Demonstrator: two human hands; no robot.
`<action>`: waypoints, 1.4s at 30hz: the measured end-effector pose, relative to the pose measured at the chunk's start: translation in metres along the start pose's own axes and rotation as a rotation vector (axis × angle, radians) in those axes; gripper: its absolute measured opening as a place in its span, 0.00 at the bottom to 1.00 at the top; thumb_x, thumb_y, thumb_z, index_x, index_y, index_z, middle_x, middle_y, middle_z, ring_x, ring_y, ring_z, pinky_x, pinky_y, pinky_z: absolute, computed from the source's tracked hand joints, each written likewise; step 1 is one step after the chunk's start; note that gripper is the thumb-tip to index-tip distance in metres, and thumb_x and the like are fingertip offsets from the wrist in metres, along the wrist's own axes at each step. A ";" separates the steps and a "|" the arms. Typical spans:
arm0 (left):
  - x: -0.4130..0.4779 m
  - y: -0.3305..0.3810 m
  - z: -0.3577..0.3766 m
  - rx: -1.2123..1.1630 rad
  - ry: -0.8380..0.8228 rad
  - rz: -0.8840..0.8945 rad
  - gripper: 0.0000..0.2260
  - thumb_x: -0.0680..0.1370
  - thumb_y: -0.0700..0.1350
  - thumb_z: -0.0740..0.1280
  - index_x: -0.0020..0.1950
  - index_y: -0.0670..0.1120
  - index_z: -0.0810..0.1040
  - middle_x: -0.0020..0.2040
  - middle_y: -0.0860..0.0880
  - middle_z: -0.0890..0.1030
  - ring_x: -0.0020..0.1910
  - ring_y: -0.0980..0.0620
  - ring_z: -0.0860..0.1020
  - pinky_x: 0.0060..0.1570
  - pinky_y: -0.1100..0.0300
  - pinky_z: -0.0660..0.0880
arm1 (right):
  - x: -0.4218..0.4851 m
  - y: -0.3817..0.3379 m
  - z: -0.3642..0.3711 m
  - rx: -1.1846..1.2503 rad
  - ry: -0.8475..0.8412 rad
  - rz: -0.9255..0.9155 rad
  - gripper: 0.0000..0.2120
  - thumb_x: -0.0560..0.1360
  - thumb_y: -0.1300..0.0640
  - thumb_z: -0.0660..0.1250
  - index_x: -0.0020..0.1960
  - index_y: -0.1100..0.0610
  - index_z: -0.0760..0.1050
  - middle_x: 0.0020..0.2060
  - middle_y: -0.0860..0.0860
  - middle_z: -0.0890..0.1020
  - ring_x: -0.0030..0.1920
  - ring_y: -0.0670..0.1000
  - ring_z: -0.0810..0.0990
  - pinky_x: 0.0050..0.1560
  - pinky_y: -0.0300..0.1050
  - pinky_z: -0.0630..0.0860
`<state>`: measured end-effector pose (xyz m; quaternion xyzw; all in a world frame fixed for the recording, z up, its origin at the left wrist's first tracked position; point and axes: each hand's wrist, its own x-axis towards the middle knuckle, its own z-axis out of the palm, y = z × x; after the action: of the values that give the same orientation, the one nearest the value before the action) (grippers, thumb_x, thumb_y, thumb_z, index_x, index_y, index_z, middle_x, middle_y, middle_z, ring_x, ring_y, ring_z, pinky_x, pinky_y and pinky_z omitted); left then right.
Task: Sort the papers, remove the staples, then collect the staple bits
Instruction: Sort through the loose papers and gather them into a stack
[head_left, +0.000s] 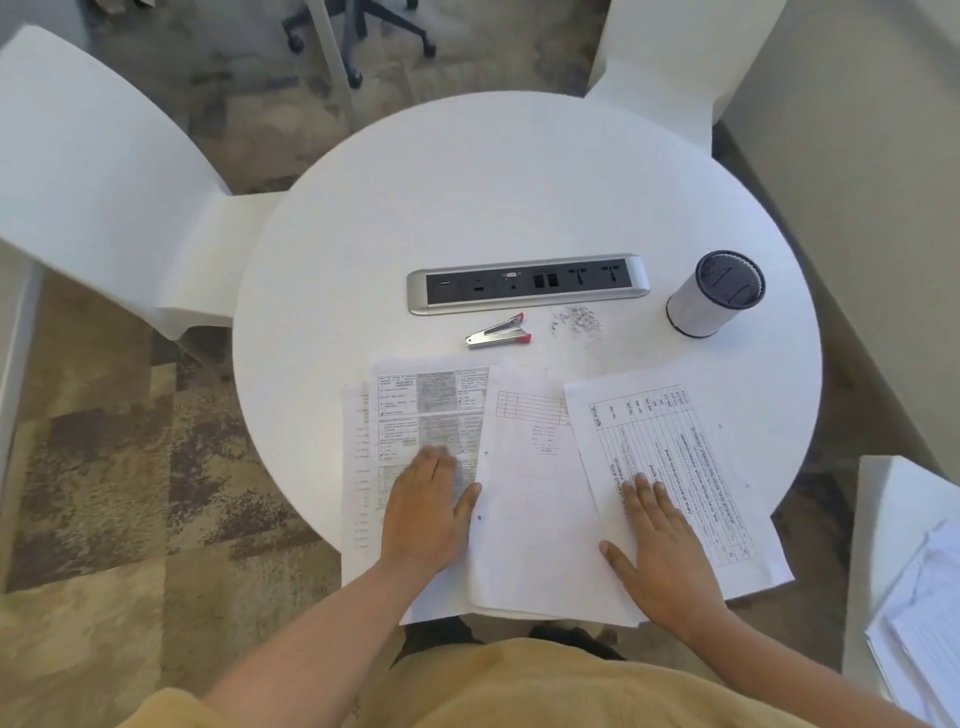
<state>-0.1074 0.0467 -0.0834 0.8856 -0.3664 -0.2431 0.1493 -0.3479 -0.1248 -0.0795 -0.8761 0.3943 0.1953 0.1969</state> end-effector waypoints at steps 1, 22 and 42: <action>-0.003 0.008 0.000 -0.049 0.044 -0.018 0.18 0.82 0.58 0.59 0.64 0.47 0.76 0.64 0.52 0.76 0.64 0.48 0.75 0.65 0.55 0.71 | 0.000 -0.001 -0.001 0.012 -0.012 0.002 0.38 0.79 0.37 0.51 0.79 0.52 0.35 0.78 0.48 0.36 0.77 0.50 0.35 0.78 0.50 0.43; 0.002 0.060 -0.006 -0.696 -0.243 -0.425 0.17 0.81 0.44 0.67 0.70 0.49 0.75 0.66 0.50 0.79 0.61 0.48 0.77 0.62 0.53 0.74 | -0.016 -0.054 -0.025 0.319 -0.043 -0.156 0.28 0.79 0.44 0.60 0.77 0.46 0.57 0.78 0.39 0.52 0.77 0.44 0.54 0.76 0.48 0.56; -0.025 0.035 -0.013 -0.808 -0.288 -0.417 0.14 0.83 0.45 0.64 0.68 0.53 0.76 0.61 0.55 0.82 0.59 0.52 0.80 0.64 0.48 0.76 | -0.061 0.049 -0.030 0.878 0.124 0.588 0.07 0.79 0.59 0.65 0.50 0.58 0.81 0.42 0.51 0.85 0.41 0.51 0.82 0.35 0.44 0.73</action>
<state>-0.1361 0.0414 -0.0494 0.7686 -0.0743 -0.5113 0.3772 -0.4170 -0.1322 -0.0337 -0.5735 0.6789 0.0067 0.4585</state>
